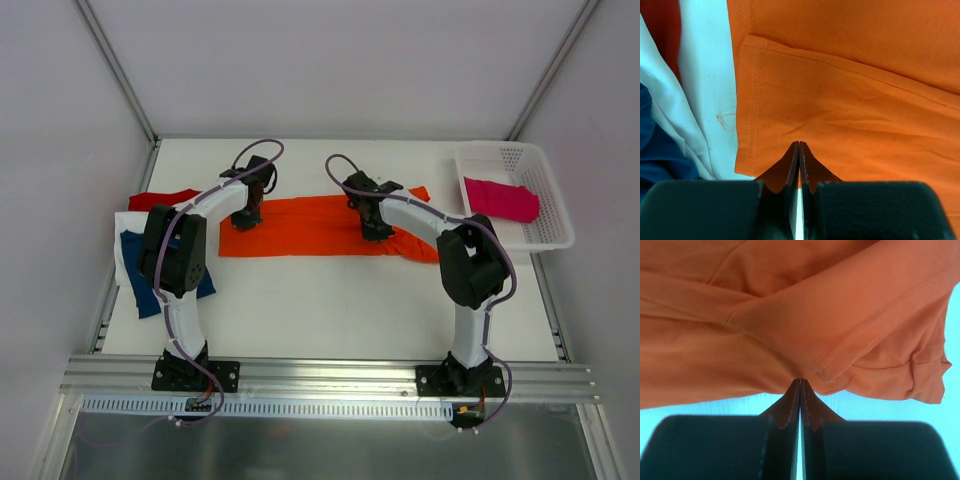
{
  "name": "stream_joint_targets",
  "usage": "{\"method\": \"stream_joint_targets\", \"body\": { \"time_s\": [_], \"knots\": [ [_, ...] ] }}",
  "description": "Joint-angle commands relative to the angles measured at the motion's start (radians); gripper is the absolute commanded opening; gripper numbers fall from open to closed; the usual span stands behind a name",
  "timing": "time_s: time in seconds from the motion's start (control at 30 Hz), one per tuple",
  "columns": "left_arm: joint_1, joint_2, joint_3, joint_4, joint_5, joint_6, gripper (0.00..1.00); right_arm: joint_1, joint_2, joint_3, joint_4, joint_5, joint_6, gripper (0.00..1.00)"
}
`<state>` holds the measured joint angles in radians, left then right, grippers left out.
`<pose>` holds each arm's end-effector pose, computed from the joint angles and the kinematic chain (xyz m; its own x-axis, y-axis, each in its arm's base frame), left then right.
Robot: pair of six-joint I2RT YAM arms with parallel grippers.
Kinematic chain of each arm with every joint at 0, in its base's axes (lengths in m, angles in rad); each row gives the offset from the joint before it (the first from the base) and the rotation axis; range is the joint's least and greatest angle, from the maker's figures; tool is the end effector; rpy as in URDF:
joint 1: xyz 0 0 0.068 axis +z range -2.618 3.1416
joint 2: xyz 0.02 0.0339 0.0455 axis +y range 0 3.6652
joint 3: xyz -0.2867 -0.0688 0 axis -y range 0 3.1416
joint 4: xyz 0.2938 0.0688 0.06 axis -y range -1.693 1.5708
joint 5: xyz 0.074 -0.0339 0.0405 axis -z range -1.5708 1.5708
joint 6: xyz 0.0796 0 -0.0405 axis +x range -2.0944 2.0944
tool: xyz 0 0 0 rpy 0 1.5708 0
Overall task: Fold and stack the t-shirts
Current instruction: Fold the tshirt
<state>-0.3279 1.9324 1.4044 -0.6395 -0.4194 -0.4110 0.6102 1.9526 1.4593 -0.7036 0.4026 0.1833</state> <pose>0.4488 -0.1184 0.1505 -0.8553 -0.0945 -0.5094 -0.2169 0.9582 0.1866 0.4012 0.2425 0.1562 -0.8249 -0.3721 -0.4256 -0.2640 0.9192 -0.2921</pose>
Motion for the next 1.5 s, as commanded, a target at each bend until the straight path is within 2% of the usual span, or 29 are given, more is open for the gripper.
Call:
{"method": "stream_joint_targets", "body": {
  "time_s": [0.0,0.4,0.8,0.93,1.07,1.3,1.47],
  "knots": [
    [-0.007,0.0,0.01,-0.014,0.008,0.006,0.0,-0.027,0.003,0.056,-0.053,0.039,0.019,0.01],
    [-0.002,0.005,0.002,-0.014,-0.009,0.015,0.0,-0.105,0.115,0.219,-0.115,0.079,-0.019,0.01],
    [0.003,0.014,0.002,-0.014,-0.009,0.02,0.0,-0.165,0.222,0.532,-0.201,0.122,-0.09,0.0],
    [0.006,0.019,0.002,-0.014,-0.012,0.023,0.0,-0.168,0.249,0.592,-0.204,0.151,-0.11,0.01],
    [0.004,0.025,-0.001,-0.012,-0.012,0.021,0.0,-0.165,0.175,0.518,-0.189,0.124,-0.094,0.01],
    [0.006,0.04,-0.019,-0.015,-0.004,0.011,0.0,-0.161,0.036,0.271,-0.134,0.047,-0.047,0.01],
    [0.006,0.05,-0.03,-0.015,0.011,0.005,0.0,-0.162,0.019,0.171,-0.106,0.028,-0.028,0.0]
  ]
}}
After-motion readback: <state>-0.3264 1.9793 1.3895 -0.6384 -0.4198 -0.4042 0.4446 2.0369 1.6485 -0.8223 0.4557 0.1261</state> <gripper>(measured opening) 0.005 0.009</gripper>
